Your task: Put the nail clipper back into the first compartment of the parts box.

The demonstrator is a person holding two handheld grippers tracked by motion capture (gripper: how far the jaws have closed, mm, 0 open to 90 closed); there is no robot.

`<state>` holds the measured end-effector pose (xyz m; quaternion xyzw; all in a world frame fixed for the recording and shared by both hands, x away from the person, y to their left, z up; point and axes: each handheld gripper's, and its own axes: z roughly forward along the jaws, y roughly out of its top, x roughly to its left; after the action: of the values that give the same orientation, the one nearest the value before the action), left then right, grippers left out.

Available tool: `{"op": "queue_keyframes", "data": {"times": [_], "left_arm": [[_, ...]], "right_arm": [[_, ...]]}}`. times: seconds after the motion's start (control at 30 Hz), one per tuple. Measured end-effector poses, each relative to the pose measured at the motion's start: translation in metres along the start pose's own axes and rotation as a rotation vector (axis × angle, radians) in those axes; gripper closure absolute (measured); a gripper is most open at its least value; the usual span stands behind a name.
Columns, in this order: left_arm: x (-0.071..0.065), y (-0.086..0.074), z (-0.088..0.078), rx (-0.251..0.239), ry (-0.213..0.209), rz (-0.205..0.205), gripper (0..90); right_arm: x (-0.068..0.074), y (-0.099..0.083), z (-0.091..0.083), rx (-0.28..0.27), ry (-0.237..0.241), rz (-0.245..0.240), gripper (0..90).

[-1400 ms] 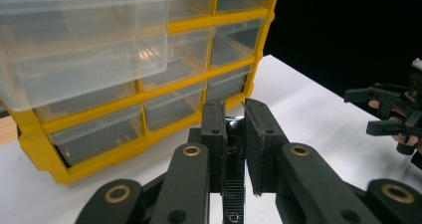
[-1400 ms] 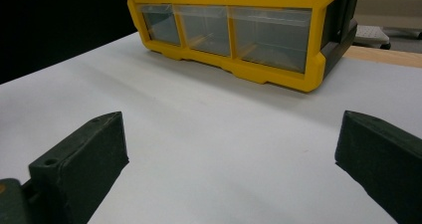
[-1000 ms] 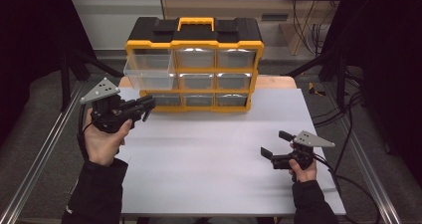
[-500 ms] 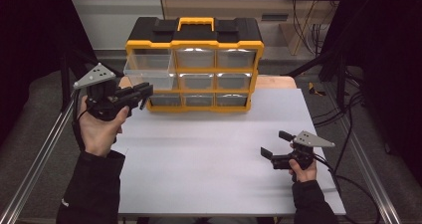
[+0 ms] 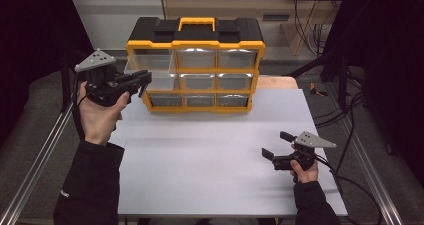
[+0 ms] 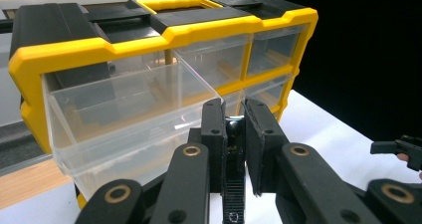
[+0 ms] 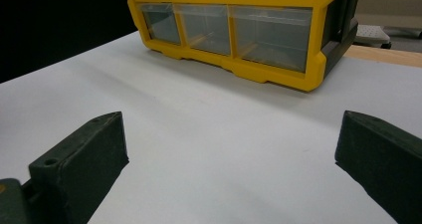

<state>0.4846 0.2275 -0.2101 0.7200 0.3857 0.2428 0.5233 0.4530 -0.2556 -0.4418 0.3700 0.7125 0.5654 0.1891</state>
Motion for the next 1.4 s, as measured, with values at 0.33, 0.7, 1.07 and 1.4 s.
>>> {"op": "queue_keyframes", "data": {"times": [0.33, 0.7, 1.07, 1.4], "left_arm": [[0.009, 0.013, 0.011, 0.0, 0.013, -0.017, 79.0], [0.014, 0.029, 0.021, 0.007, 0.044, -0.023, 78.9], [0.02, 0.039, 0.031, 0.02, 0.07, -0.02, 79.0], [0.031, 0.043, 0.042, 0.027, 0.093, -0.034, 78.9]], "right_arm": [[0.0, 0.0, 0.0, 0.0, 0.0, -0.002, 0.5], [0.0, 0.0, 0.0, -0.001, 0.002, 0.0, 0.5], [0.0, 0.001, -0.001, -0.003, 0.005, 0.003, 0.5], [0.0, 0.001, -0.001, -0.005, 0.006, 0.001, 0.5]]}}
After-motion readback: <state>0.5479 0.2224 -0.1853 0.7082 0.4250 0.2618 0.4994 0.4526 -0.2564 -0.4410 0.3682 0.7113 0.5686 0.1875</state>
